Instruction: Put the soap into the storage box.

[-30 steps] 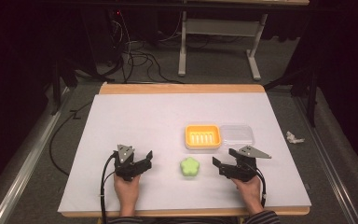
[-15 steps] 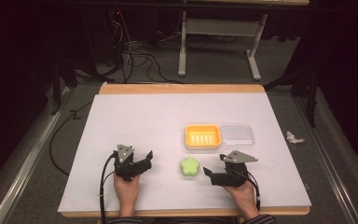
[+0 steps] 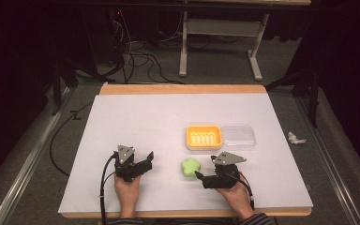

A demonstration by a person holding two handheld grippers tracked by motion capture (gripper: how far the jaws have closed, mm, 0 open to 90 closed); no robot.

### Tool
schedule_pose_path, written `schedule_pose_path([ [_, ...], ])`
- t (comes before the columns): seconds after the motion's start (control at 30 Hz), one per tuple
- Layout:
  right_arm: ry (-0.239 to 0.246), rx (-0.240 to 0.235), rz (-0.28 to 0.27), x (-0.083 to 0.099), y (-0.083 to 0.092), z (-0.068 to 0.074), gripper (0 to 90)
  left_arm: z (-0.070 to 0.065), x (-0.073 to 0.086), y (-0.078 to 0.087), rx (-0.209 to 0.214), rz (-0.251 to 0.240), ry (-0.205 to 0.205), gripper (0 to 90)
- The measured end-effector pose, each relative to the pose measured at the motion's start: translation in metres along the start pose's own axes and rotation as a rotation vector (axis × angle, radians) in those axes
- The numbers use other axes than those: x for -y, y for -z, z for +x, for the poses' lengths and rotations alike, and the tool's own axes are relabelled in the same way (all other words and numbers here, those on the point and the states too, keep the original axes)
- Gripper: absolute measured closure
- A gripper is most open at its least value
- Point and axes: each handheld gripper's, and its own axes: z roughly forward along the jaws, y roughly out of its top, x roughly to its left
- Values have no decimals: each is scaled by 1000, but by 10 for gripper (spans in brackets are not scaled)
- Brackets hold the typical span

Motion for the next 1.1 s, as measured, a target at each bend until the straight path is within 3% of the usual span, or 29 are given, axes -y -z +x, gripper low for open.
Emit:
schedule_pose_path([
  [0.23,49,-40,36,-10,-13,15,144,0,0,0,8,2,1,179],
  [0.63,80,-58,78,-15,-27,21,144,-1,0,1,15,5,-2,181],
  [1.1,120,-39,108,-18,-42,27,183,0,0,2,17,-4,6,181],
])
